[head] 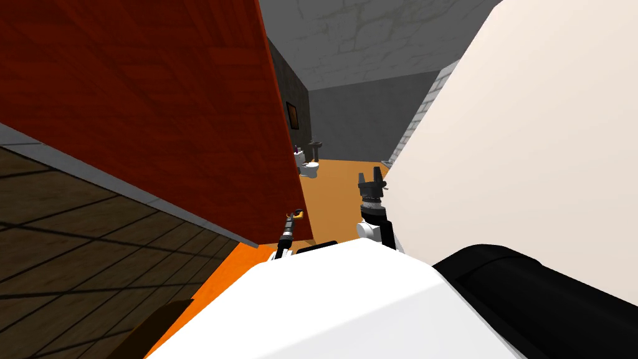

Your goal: Push the door open

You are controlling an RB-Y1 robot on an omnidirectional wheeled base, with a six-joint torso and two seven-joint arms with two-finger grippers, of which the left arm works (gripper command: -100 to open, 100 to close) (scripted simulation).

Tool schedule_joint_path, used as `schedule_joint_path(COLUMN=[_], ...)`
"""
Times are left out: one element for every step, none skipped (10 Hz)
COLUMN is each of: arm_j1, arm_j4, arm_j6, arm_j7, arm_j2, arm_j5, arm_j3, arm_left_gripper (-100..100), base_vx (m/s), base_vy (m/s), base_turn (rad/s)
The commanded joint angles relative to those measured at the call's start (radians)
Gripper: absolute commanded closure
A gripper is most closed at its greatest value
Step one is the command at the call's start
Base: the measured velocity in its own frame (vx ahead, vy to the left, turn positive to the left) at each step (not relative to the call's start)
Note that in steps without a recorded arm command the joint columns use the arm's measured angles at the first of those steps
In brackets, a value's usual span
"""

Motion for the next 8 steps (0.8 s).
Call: schedule_joint_path(arm_j1=[0.011,0.005,0.003,0.000,-0.004,-0.005,-0.008,-0.011], arm_j4=[-0.030,-0.023,-0.020,-0.016,-0.012,-0.010,-0.007,-0.003], arm_j6=[0.009,0.009,0.009,0.009,0.009,0.009,0.009,0.009], arm_j7=[-0.003,-0.011,-0.014,-0.018,-0.023,-0.025,-0.029,-0.033], arm_j2=[0.008,0.002,0.000,-0.005,-0.011,-0.013,-0.019,-0.026], arm_j5=[0.005,0.014,0.017,0.022,0.027,0.030,0.035,0.039], arm_j3=[0.015,0.039,0.046,0.061,0.075,0.081,0.093,0.105], arm_left_gripper=[100,100,100,100,100,100,100,100], base_vx=[0.117,0.134,0.141,0.152,0.161,0.155,0.169,0.174], base_vy=[-0.080,-0.127,-0.122,-0.110,-0.123,-0.106,-0.116,-0.120], base_turn=[0.036,0.073,0.085,0.083,0.094,0.074,0.060,0.071])
